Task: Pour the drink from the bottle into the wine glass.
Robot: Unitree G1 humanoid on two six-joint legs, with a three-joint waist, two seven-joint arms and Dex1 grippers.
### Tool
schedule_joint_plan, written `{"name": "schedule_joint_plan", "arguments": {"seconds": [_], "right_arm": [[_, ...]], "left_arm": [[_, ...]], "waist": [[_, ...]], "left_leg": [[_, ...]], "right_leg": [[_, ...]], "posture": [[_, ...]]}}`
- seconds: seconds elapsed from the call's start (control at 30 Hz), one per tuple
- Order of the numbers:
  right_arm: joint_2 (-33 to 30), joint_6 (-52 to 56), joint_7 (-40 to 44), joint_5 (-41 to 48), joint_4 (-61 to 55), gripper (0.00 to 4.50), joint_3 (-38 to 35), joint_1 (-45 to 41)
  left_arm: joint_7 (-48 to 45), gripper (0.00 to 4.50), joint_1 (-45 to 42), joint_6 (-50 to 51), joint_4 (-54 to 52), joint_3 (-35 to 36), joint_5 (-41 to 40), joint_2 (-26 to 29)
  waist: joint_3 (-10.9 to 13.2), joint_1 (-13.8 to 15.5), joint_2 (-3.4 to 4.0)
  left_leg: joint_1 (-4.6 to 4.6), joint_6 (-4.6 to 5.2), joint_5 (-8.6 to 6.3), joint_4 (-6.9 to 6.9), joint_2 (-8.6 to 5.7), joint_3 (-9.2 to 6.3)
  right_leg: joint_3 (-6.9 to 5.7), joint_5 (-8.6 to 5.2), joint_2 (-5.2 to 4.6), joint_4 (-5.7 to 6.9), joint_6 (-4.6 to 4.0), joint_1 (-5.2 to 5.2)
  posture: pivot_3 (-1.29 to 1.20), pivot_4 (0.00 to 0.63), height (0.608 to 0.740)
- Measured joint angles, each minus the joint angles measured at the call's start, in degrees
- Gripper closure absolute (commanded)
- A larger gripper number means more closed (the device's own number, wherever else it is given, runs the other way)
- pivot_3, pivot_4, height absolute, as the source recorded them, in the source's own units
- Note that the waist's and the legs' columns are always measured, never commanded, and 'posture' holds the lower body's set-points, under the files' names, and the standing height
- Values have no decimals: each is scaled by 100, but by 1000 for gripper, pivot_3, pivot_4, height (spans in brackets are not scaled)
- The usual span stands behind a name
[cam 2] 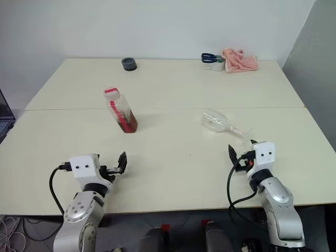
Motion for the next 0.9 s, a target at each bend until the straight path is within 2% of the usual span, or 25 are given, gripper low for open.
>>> {"name": "schedule_joint_plan", "arguments": {"seconds": [0.1, 0.2, 0.27, 0.4, 0.57, 0.9], "right_arm": [[-197, 155, 177, 325, -6, 0, -173, -311], [-577, 553, 715, 924, -47, 0, -178, -1024], [-836, 865, 1267, 1439, -98, 0, -32, -1634], [-916, 1205, 1922, 1954, -131, 0, 392, -2168], [-872, 1267, 2344, 2002, 287, 0, 761, -2597], [-699, 1265, 2506, 2006, 441, 0, 901, -2834]], "left_arm": [[91, 18, -29, 34, -71, 26, 40, 59], [137, 18, -373, 166, -64, 183, 85, 252], [185, 18, -797, 266, -52, 278, 86, 367], [233, 18, -1181, 428, 54, 280, 101, 425], [334, 18, -1519, 553, 229, 290, 88, 418], [-22, 18, -2242, 552, 783, 242, -44, 571]], "waist": [[1, -8, 0], [7, -17, 1], [6, -11, 1], [4, -1, -2], [5, 4, -4], [5, 5, -4]], "left_leg": [[2, 0, 0, 1, 0, 3], [3, 1, 0, 1, 2, 0], [3, 1, 0, 1, 2, -4], [-4, 1, 0, 2, -3, -6], [-8, 1, 0, 5, -6, -11], [-7, 0, 0, 5, -4, -17]], "right_leg": [[2, 0, 1, 1, 0, 0], [-2, 0, 7, 4, 0, -1], [-7, 1, 8, 2, -1, 2], [-10, 18, -1, 0, -30, 3], [-18, 19, -9, 1, -29, 1], [-24, 19, -5, 6, -30, 1]], "posture": [[0, 150, 740], [0, 150, 740], [0, 150, 740], [0, 150, 740], [0, 150, 740], [0, 150, 740]]}}
